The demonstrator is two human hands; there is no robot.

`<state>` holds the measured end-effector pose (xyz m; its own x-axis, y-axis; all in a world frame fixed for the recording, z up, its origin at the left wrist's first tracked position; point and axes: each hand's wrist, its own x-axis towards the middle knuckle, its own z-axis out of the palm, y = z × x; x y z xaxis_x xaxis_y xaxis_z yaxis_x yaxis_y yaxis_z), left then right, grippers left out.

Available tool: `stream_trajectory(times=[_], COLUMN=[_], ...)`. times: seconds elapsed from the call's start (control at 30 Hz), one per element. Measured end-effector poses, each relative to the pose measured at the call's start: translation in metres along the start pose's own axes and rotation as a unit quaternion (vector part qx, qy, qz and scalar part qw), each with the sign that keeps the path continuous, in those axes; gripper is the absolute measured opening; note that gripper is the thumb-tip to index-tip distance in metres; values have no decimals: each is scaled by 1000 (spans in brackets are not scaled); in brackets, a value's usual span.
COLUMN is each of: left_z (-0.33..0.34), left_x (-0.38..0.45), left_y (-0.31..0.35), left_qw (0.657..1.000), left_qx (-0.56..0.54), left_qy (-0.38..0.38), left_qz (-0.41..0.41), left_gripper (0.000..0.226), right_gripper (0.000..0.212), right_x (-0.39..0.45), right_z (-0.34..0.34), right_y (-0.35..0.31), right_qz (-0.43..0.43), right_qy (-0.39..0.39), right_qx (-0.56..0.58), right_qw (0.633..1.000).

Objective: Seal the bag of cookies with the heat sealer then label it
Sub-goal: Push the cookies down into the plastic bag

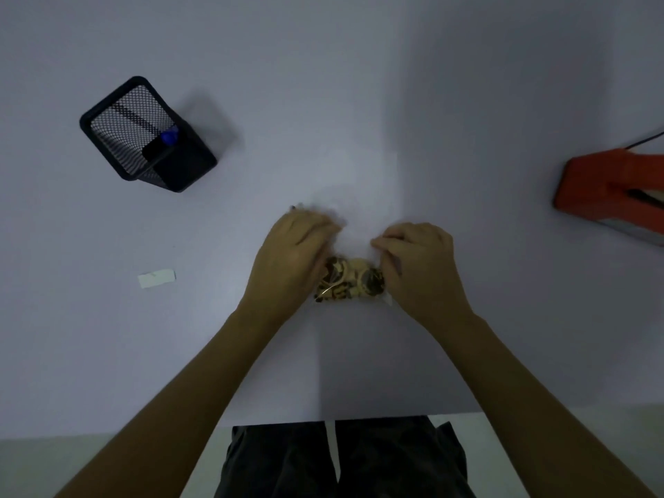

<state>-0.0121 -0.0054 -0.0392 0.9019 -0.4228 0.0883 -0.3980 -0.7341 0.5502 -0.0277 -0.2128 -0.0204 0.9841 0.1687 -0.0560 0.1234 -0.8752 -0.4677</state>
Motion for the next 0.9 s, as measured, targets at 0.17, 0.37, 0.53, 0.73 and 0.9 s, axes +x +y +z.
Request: stream_trajectory(times=[0.17, 0.37, 0.53, 0.73, 0.9], left_z=[-3, -6, -15, -7, 2], left_x=[-3, -2, -11, -21, -24], left_y=[11, 3, -11, -19, -24], left_qw=[997, 996, 997, 995, 997], left_qx=[-49, -32, -22, 2, -7], left_qy=[-65, -78, -69, -83, -49], left_qz=[-11, -7, 22, 57, 65], left_gripper=[31, 25, 31, 38, 38], right_gripper=[13, 7, 8, 9, 22], right_x=[7, 9, 5, 7, 9], right_z=[5, 7, -3, -2, 3], right_y=[-14, -2, 17, 10, 14], right_qz=[39, 21, -10, -36, -83], right_qy=[-8, -37, -33, -1, -28], right_qx=[-2, 51, 40, -25, 2], right_qw=[999, 998, 999, 999, 996])
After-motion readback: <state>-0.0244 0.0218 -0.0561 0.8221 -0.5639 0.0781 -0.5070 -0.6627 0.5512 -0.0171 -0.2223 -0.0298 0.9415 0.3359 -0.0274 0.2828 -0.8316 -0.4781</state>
